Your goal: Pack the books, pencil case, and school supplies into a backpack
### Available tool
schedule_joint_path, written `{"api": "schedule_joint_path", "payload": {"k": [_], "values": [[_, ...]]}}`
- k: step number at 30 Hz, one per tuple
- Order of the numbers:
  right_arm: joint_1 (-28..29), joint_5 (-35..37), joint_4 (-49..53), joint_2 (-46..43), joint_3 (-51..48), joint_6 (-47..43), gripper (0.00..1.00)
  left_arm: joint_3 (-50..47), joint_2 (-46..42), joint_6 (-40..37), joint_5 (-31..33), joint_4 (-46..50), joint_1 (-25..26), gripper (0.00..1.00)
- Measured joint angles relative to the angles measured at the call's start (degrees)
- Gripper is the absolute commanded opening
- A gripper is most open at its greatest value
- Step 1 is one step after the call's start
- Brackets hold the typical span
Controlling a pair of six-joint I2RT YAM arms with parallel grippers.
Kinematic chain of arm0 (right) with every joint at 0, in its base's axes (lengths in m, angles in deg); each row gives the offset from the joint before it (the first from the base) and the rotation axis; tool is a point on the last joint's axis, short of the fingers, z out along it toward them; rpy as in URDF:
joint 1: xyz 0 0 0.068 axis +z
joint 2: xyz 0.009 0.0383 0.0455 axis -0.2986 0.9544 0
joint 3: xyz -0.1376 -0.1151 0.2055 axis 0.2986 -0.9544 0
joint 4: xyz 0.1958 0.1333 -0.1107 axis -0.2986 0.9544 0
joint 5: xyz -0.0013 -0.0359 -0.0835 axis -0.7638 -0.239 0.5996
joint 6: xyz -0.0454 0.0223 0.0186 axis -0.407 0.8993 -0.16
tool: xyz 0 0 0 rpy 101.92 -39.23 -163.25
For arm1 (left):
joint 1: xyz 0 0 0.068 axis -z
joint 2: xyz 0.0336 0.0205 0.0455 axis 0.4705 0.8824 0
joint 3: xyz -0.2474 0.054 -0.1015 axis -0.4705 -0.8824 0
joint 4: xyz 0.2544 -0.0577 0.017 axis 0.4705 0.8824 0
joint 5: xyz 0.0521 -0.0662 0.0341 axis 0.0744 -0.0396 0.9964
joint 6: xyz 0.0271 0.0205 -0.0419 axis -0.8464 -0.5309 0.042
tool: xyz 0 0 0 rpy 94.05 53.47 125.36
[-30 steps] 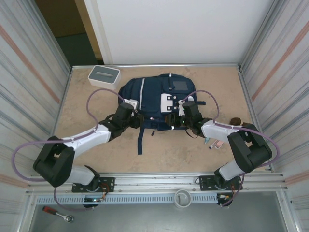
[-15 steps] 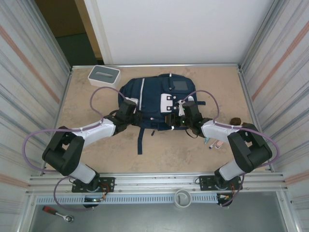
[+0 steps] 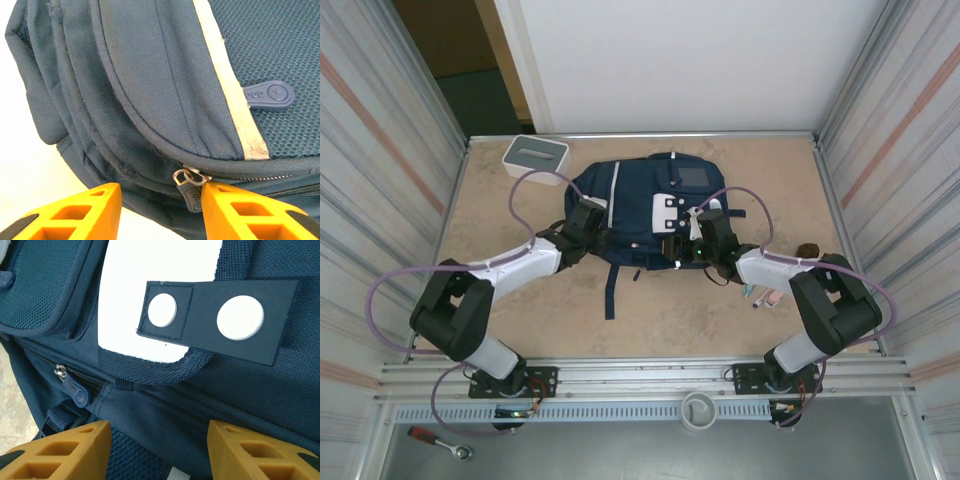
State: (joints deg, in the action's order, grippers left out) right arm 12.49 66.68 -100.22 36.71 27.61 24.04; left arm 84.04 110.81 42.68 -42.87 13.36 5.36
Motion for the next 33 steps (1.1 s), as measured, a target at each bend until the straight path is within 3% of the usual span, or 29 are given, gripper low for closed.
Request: {"api": "schedule_joint_path", "payload": {"k": [12, 25, 33], "values": [[0.0, 0.0, -0.1, 0.1, 0.0, 0.0, 0.53, 1.7, 2.3, -1.7, -0.2, 2.8, 0.7, 0.30], [0.0, 0.0, -0.1, 0.2, 0.0, 0.0, 0.53, 0.9, 2.7, -1.4, -3.3, 3.4, 0.7, 0.32], [0.0, 0.0, -0.3, 0.2, -0.2, 0.0, 0.54, 1.8, 4.9, -1.8, -4.4, 3.0, 0.0, 0.22]]}}
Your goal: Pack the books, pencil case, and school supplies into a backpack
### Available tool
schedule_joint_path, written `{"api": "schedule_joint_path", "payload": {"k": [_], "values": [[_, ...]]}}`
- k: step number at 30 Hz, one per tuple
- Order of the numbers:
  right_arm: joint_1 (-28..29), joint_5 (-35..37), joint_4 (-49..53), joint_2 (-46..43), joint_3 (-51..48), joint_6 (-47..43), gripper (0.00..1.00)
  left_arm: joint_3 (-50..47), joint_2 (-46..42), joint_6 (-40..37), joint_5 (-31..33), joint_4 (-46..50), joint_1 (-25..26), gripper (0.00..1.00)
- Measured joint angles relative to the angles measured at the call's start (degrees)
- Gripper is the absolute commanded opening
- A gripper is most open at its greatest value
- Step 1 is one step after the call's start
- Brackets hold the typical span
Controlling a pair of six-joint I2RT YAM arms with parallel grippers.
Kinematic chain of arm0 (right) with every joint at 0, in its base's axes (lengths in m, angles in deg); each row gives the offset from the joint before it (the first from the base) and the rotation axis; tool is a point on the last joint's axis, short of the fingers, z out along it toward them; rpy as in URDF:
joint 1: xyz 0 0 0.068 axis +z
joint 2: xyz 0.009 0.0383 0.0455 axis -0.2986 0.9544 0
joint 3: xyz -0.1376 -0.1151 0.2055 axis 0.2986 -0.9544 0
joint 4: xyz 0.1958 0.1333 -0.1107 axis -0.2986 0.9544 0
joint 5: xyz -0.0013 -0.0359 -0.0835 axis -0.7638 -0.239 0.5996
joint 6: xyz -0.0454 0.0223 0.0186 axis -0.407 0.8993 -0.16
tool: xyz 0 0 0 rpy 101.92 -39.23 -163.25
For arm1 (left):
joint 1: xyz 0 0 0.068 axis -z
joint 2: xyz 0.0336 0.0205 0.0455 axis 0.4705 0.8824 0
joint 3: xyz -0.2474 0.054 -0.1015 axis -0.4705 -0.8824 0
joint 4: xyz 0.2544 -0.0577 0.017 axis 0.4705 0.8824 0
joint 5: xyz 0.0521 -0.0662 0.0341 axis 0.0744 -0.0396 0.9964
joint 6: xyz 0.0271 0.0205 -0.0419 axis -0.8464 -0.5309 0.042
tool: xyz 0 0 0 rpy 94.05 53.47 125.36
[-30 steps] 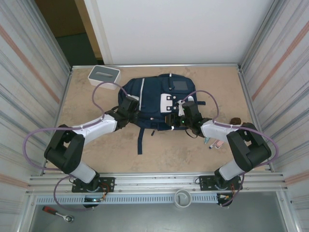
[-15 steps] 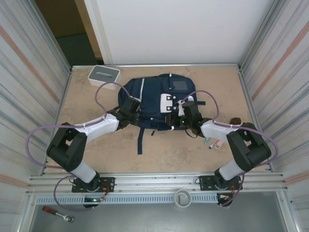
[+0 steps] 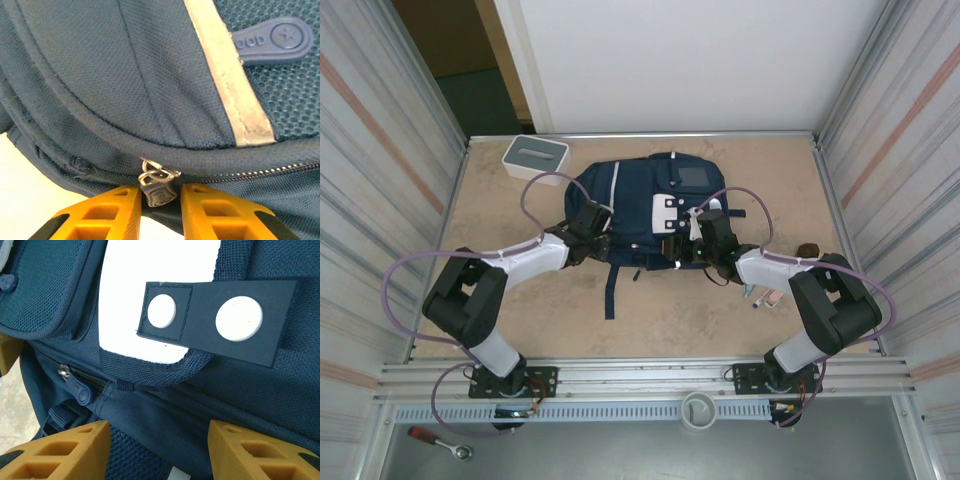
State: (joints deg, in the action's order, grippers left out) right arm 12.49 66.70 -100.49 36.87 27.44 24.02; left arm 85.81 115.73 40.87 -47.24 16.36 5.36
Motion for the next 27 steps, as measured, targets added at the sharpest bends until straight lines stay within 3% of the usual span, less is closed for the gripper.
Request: {"api": "schedule_joint_path", "payload": {"k": [7, 27], "values": [[-0.3, -0.1, 0.0, 0.0, 0.0, 0.0, 0.54, 0.0, 0.0, -1.1, -0.7, 0.0, -0.7, 0.11], [-1.1, -0.9, 0.8, 0.0, 0.1, -0.2, 0.54, -0.6, -3.8, -4.3, -8.4, 0.4, -5.6, 0.00]]}}
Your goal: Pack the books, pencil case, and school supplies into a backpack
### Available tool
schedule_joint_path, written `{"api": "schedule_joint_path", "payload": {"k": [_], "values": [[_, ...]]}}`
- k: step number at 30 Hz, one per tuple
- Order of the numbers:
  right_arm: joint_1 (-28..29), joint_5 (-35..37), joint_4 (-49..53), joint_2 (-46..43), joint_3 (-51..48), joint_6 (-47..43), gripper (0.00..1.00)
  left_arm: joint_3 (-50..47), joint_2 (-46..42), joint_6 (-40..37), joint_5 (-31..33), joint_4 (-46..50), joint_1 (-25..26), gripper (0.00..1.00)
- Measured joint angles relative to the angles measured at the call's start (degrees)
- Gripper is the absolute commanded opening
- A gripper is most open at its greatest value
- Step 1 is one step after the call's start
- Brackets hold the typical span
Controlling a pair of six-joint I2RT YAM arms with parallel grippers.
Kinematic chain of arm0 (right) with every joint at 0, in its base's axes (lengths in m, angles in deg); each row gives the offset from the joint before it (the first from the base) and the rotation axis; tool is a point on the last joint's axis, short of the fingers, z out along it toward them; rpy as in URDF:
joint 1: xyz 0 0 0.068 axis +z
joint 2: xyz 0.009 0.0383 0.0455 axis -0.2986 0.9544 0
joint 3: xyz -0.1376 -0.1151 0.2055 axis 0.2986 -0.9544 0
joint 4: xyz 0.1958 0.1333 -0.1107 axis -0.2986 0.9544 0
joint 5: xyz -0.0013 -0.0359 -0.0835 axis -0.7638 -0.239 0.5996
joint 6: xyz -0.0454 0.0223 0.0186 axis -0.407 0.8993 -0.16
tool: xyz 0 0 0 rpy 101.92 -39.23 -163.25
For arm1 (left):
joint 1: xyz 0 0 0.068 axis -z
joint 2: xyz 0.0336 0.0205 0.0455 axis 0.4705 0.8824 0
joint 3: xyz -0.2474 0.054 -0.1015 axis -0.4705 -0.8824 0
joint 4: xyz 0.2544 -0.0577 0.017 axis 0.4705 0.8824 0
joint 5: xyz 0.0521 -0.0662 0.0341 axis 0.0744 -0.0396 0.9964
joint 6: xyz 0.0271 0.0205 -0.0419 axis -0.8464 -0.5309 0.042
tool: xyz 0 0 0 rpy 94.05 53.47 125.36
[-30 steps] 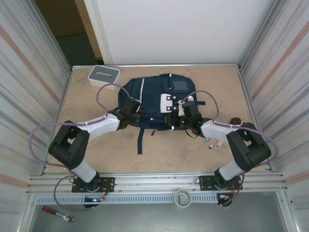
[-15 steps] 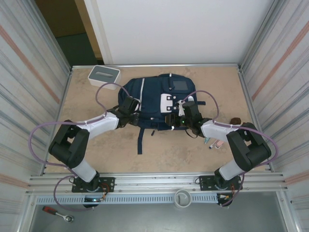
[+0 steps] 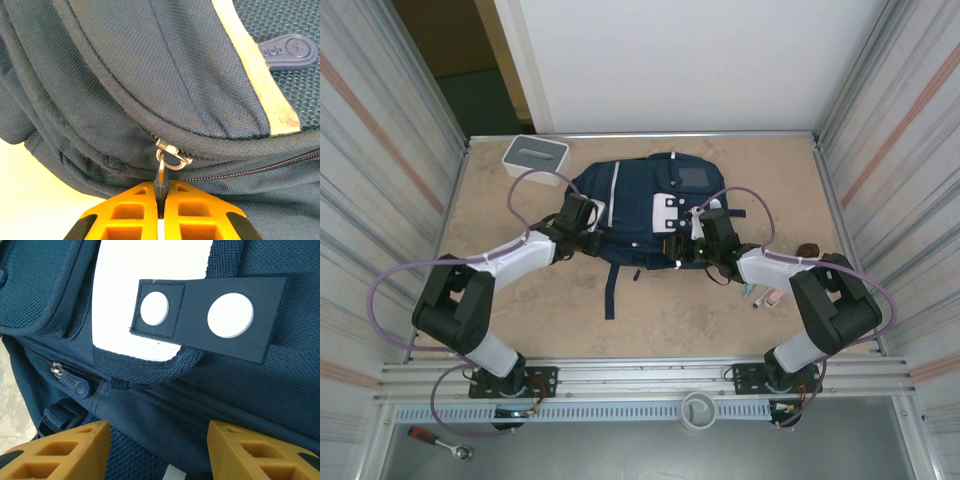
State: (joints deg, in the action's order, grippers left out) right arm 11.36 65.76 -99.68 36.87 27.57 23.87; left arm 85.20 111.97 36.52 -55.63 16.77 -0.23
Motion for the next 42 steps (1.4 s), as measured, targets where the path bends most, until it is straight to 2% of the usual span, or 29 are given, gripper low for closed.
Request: {"api": "schedule_joint_path", "payload": {"k": [6, 17, 27, 30, 33, 38, 42], "values": [[-0.8, 0.3, 1.6, 0.0, 0.7, 0.0, 0.54, -1.7, -3.7, -2.1, -0.5, -1.2, -1.5, 0.00], [-5.0, 0.5, 7.8, -0.5, 3.9, -1.7, 0.55, -4.9, -8.7, -4.6, -7.2, -2.5, -3.2, 0.00], [-5.8, 0.0, 13.2, -7.8, 3.0, -2.4, 0.56, -8.6, -10.1, -4.9, -13.7, -6.6, -4.3, 0.00], [-4.7, -0.6, 13.2, -9.3, 0.9, -0.3, 0.58, -9.0, -10.0, -5.2, -15.9, -7.8, -4.3, 0.00], [-2.2, 1.0, 13.1, -11.2, -1.6, 3.1, 0.69, -9.9, -10.0, -5.2, -18.4, -9.0, -4.5, 0.00], [-1.0, 4.4, 8.7, -13.2, -7.2, 12.0, 0.78, -12.0, -10.0, -5.2, -22.8, -11.0, -4.0, 0.00], [-1.1, 7.2, 6.6, -11.1, -7.3, 15.6, 0.75, -12.9, -10.0, -5.6, -23.9, -11.9, -1.4, 0.00]]}}
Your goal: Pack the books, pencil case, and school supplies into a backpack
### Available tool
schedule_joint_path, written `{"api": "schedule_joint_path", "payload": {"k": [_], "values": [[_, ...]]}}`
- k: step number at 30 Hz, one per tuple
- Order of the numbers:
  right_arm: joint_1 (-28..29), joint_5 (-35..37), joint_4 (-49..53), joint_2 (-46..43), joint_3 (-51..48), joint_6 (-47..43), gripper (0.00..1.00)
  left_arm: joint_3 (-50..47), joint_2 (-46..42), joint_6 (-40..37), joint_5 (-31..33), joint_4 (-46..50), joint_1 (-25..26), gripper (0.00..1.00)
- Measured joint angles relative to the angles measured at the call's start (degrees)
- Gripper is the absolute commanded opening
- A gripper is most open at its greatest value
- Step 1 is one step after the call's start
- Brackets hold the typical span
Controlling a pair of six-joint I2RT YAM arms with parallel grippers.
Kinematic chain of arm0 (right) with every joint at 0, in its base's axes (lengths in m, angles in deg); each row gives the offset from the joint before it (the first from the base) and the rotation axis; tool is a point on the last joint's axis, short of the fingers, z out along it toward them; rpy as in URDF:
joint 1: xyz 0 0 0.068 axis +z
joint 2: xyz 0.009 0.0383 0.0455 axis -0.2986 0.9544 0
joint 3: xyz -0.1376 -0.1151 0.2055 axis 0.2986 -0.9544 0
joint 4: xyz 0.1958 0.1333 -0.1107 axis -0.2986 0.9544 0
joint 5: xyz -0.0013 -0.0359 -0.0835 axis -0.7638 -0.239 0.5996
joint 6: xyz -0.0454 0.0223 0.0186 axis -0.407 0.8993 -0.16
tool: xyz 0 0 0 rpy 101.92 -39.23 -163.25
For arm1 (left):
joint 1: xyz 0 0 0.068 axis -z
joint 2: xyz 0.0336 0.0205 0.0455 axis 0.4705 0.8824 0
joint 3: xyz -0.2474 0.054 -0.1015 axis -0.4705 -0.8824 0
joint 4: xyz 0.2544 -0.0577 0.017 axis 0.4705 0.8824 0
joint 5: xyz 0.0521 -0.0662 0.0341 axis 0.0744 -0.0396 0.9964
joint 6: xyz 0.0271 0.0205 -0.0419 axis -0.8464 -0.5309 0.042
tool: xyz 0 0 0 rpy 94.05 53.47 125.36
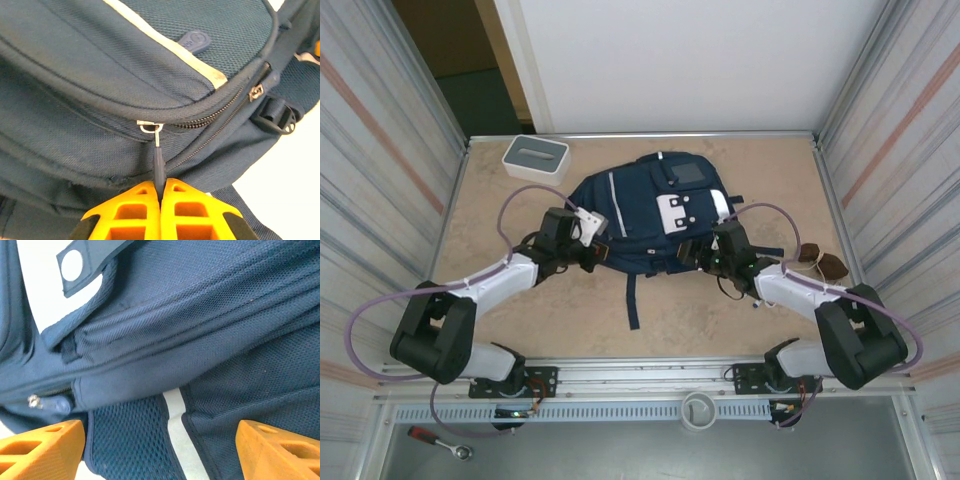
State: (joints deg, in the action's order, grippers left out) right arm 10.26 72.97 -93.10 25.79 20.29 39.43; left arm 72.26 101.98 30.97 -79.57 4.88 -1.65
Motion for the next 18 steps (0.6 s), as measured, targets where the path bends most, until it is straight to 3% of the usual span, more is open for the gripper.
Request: {"api": "schedule_joint_path", "payload": {"k": [10, 18], "values": [[-6.9, 4.2, 0.8, 8.2, 6.3, -2.3, 0.64, -1.0, 1.8, -0.2, -2.7, -3.1, 5.8, 0.00], [-8.8, 3.5, 3.6, 10.3, 12.2, -8.8, 0.66, -0.6, 5.7, 0.0, -2.8, -5.8, 8.1, 0.00]]}}
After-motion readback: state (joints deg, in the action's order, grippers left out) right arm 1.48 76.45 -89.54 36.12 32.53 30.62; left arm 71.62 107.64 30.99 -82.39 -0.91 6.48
